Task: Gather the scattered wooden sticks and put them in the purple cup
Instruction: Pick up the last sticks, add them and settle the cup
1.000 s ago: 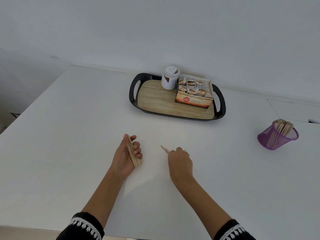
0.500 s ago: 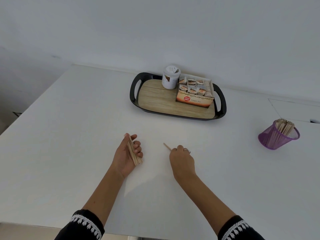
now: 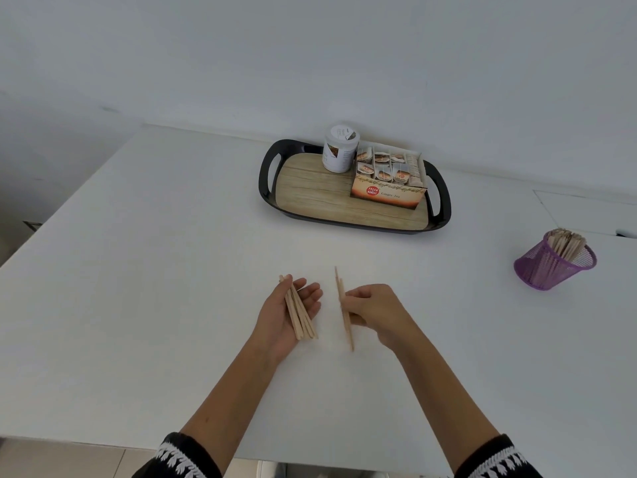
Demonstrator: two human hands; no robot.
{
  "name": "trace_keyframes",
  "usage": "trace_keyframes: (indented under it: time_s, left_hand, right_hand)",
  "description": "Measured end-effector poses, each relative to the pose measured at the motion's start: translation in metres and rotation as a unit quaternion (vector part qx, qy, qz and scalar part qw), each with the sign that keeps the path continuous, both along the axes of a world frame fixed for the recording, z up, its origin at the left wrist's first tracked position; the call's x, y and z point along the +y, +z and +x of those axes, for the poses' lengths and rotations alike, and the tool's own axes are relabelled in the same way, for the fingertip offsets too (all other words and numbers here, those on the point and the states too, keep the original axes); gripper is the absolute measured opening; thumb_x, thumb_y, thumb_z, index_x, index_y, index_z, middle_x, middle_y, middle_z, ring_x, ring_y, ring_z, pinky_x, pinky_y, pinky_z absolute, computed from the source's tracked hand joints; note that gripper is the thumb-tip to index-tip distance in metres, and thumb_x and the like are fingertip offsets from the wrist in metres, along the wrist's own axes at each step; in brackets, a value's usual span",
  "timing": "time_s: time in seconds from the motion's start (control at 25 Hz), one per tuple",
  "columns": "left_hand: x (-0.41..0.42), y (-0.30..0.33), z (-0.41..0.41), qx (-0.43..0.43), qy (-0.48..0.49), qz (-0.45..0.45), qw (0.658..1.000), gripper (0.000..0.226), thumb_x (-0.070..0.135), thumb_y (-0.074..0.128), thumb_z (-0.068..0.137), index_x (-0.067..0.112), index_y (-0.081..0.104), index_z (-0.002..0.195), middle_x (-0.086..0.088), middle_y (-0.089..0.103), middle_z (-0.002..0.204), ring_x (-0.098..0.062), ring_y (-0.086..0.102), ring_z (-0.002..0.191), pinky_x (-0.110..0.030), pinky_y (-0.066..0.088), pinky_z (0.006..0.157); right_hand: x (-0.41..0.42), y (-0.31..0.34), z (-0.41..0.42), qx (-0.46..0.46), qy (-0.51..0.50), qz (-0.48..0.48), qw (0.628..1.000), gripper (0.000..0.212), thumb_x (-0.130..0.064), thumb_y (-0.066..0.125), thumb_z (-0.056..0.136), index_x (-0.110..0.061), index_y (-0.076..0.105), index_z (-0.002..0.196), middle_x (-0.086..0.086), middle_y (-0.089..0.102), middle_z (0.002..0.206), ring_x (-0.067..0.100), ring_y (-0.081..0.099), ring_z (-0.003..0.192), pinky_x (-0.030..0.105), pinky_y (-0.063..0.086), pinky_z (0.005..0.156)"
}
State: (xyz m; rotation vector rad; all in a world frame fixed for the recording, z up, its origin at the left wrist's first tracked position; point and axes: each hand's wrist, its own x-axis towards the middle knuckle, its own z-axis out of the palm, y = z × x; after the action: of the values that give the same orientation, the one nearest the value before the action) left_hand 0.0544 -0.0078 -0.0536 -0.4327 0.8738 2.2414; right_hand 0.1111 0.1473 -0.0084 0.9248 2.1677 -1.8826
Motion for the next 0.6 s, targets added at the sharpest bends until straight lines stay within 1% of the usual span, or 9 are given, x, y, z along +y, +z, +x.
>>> trace_keyframes:
  time_s: [0.08, 0.16, 0.24, 0.32, 0.44, 0.48, 0.52, 0.56, 0.6]
  left_hand:
    - [0.008, 0.003, 0.006, 0.000, -0.025, 0.012, 1.000, 0.033, 0.035, 0.052, 0.095, 0.003, 0.061, 0.098, -0.016, 0.070, 0.095, -0.027, 0.069, 0.087, -0.038, 0.058, 0.076]
    - [0.014, 0.006, 0.011, -0.001, -0.039, 0.015, 0.999, 0.034, 0.038, 0.056, 0.092, 0.005, 0.062, 0.096, -0.013, 0.069, 0.094, -0.025, 0.069, 0.084, -0.040, 0.058, 0.073]
    - [0.019, 0.009, 0.012, -0.016, -0.029, 0.011, 0.999, 0.031, 0.038, 0.059, 0.090, 0.008, 0.061, 0.093, -0.010, 0.070, 0.089, -0.024, 0.070, 0.082, -0.039, 0.056, 0.072]
    - [0.022, 0.012, 0.012, -0.033, -0.013, 0.016, 0.999, 0.025, 0.034, 0.059, 0.092, 0.009, 0.060, 0.089, -0.010, 0.071, 0.083, -0.023, 0.070, 0.080, -0.039, 0.055, 0.074]
    - [0.024, 0.013, 0.008, -0.065, 0.024, 0.024, 0.997, 0.019, 0.024, 0.057, 0.094, 0.007, 0.060, 0.085, -0.012, 0.068, 0.082, -0.021, 0.068, 0.077, -0.035, 0.056, 0.079]
    - [0.024, 0.013, 0.007, -0.079, 0.038, 0.016, 0.996, 0.018, 0.022, 0.056, 0.095, 0.007, 0.060, 0.086, -0.009, 0.066, 0.079, -0.018, 0.065, 0.071, -0.032, 0.057, 0.074]
    - [0.024, 0.013, 0.007, -0.084, 0.044, -0.003, 0.995, 0.017, 0.022, 0.056, 0.096, 0.008, 0.059, 0.086, -0.005, 0.062, 0.072, -0.013, 0.061, 0.061, -0.027, 0.056, 0.063]
    - [0.025, 0.013, 0.006, -0.075, 0.039, -0.033, 0.996, 0.016, 0.023, 0.054, 0.097, 0.010, 0.057, 0.087, -0.001, 0.057, 0.065, -0.009, 0.053, 0.050, -0.023, 0.051, 0.050]
    - [0.027, 0.014, 0.006, -0.052, 0.027, -0.073, 0.996, 0.017, 0.025, 0.052, 0.098, 0.012, 0.055, 0.088, 0.002, 0.050, 0.060, -0.007, 0.045, 0.044, -0.019, 0.043, 0.042]
  right_hand:
    - [-0.018, 0.009, -0.002, 0.015, 0.038, 0.045, 0.998, 0.010, -0.002, 0.065, 0.075, 0.006, 0.070, 0.078, 0.019, 0.071, 0.079, 0.020, 0.071, 0.068, 0.027, 0.059, 0.061]
    - [-0.034, 0.016, -0.006, 0.023, 0.084, 0.161, 0.983, 0.012, -0.005, 0.062, 0.073, 0.004, 0.070, 0.073, 0.021, 0.070, 0.078, 0.030, 0.070, 0.072, 0.037, 0.060, 0.066]
    - [-0.046, 0.023, -0.010, 0.020, 0.129, 0.267, 0.955, 0.016, -0.009, 0.060, 0.077, -0.001, 0.072, 0.071, 0.020, 0.070, 0.074, 0.033, 0.067, 0.070, 0.035, 0.056, 0.064]
    - [-0.050, 0.026, -0.012, 0.040, 0.142, 0.301, 0.942, 0.019, -0.010, 0.058, 0.082, -0.003, 0.074, 0.075, 0.018, 0.070, 0.075, 0.031, 0.066, 0.071, 0.036, 0.056, 0.067]
    - [-0.044, 0.028, -0.009, 0.100, 0.088, 0.281, 0.950, 0.017, -0.010, 0.060, 0.083, -0.009, 0.076, 0.082, 0.005, 0.073, 0.079, 0.018, 0.067, 0.076, 0.033, 0.056, 0.075]
    - [-0.039, 0.027, -0.007, 0.111, 0.057, 0.264, 0.956, 0.015, -0.013, 0.061, 0.084, -0.011, 0.076, 0.082, 0.001, 0.073, 0.079, 0.015, 0.067, 0.076, 0.031, 0.056, 0.076]
    - [-0.034, 0.025, -0.006, 0.112, 0.023, 0.238, 0.964, 0.014, -0.016, 0.061, 0.085, -0.013, 0.075, 0.083, -0.002, 0.073, 0.080, 0.013, 0.067, 0.077, 0.031, 0.057, 0.078]
    - [-0.030, 0.020, -0.004, 0.104, -0.017, 0.193, 0.976, 0.013, -0.020, 0.061, 0.087, -0.015, 0.073, 0.084, -0.003, 0.072, 0.081, 0.013, 0.067, 0.079, 0.032, 0.057, 0.080]
    - [-0.027, 0.015, -0.002, 0.090, -0.058, 0.124, 0.986, 0.014, -0.024, 0.061, 0.088, -0.016, 0.071, 0.085, -0.001, 0.072, 0.084, 0.014, 0.068, 0.082, 0.033, 0.057, 0.084]
